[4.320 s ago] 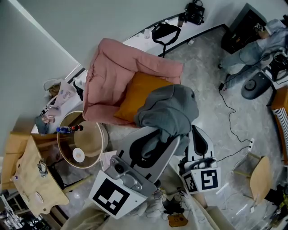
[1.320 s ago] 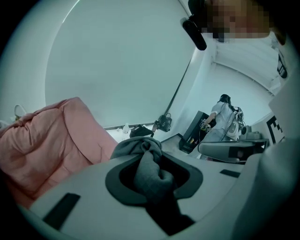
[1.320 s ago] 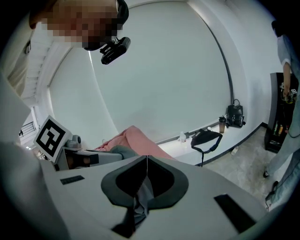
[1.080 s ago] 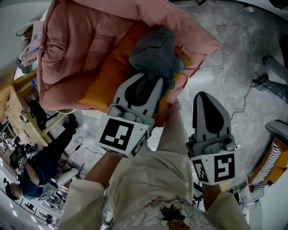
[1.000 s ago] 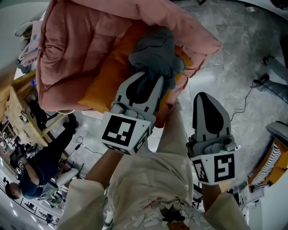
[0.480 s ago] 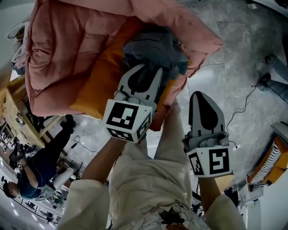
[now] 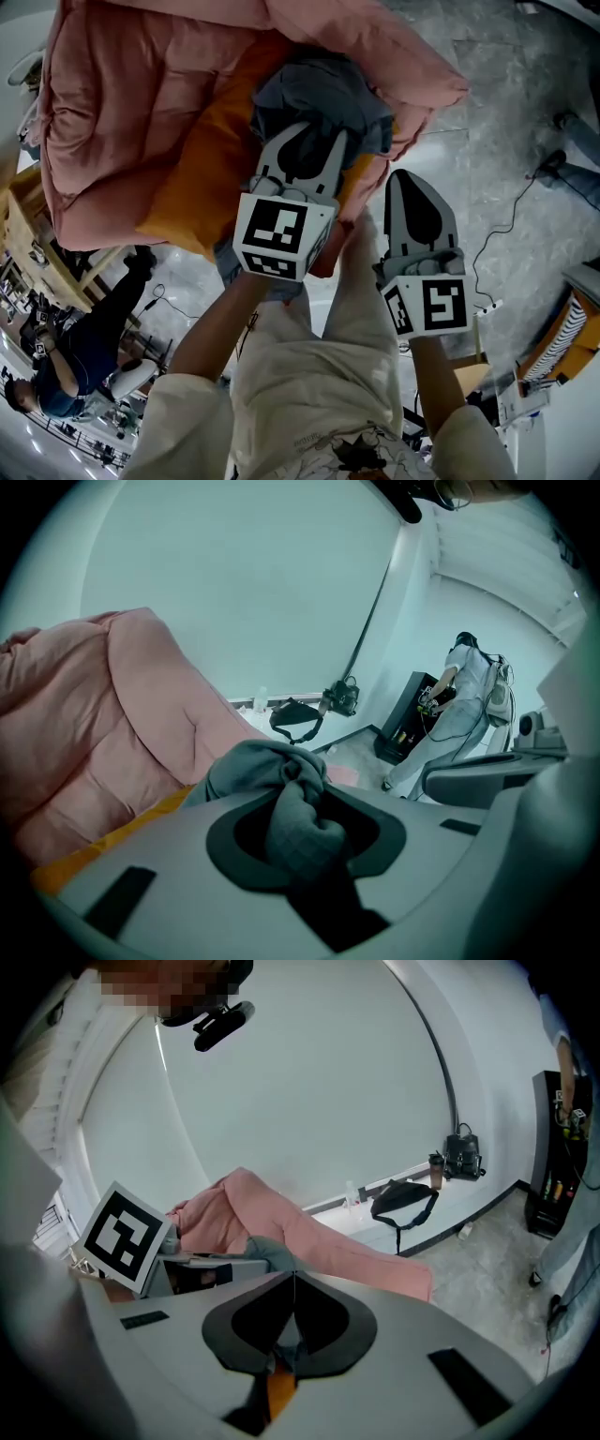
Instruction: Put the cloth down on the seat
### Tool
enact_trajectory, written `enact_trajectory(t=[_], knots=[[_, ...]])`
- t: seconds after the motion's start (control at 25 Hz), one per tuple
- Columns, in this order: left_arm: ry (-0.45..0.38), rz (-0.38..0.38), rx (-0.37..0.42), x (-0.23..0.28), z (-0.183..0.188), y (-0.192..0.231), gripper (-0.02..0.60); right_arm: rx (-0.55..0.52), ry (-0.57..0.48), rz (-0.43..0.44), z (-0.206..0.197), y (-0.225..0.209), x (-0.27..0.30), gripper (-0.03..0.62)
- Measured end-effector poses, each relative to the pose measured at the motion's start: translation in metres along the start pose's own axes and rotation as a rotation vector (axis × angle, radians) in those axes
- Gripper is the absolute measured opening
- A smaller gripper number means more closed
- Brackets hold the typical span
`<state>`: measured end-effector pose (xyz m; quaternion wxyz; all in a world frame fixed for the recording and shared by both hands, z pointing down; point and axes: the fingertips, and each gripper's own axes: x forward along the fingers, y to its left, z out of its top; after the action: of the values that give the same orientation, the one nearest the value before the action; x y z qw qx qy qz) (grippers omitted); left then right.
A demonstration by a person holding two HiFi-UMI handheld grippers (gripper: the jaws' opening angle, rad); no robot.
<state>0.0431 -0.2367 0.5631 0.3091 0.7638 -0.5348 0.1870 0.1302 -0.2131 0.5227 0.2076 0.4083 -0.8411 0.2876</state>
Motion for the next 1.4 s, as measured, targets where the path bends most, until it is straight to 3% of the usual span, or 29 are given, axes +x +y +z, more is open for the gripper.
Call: enact_trajectory(t=[0.16,0.64,1.2,1.4], knots=[[-0.012,-0.013,-0.04,0.01,-0.001,0.005,0.089,0.007,-0.002,0.002,-0.005,0.003,0.013,0.021],[0.037,-0.018,-0.056,0.046,-0.022,0.011,0.14,0.018,0.036,-0.052,-0.04,-0.012,0.033,0.021],[0.067,0.073,-0.075,0.101,-0.05,0.029,0.141,0.02,0.032,-0.06,-0.04,-0.036,0.023,0.021],[0.086,0.046,-0.051,0.108,-0.052,0.024,0.267,0.032,0.029,-0.078,-0.041,-0.047,0.017,0.02]])
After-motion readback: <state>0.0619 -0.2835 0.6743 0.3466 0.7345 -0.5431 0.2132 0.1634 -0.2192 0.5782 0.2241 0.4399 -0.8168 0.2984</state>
